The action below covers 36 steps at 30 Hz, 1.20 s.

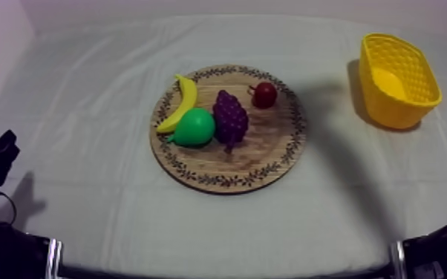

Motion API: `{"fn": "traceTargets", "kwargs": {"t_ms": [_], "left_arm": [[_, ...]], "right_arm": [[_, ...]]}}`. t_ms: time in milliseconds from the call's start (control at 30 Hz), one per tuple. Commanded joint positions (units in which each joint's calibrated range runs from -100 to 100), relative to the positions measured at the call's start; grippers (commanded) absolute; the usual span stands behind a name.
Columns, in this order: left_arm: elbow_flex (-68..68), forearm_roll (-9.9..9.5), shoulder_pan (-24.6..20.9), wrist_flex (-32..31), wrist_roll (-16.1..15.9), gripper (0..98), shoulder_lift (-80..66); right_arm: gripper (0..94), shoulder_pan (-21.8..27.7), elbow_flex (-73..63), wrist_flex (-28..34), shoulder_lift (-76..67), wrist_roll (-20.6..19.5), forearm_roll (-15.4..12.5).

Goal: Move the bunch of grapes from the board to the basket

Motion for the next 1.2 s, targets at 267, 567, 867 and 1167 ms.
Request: {"fn": "traceTargets", "kwargs": {"t_ms": [267,567,867,1167], "left_arm": [[0.0,0.0,-0.02,-0.01,-0.01,0.1,0.05],[0.0,0.0,-0.02,-0.01,-0.02,0.1,0.05],[0.0,0.0,-0.02,-0.01,-0.02,0.1,0.05],[0.0,0.0,-0.02,-0.01,-0.02,0.1,0.05]], "right_arm": [[0.3,-6.33,1.97,0.2,11.93,-5.9,2.95],[13.7,-10.14,4.08,-2.06,14.28,-9.45,4.78],[73.7,-12.79,5.39,-3.23,15.7,-11.9,5.65],[88.2,-14.16,5.21,-4.37,21.88,-12.68,5.73]]}}
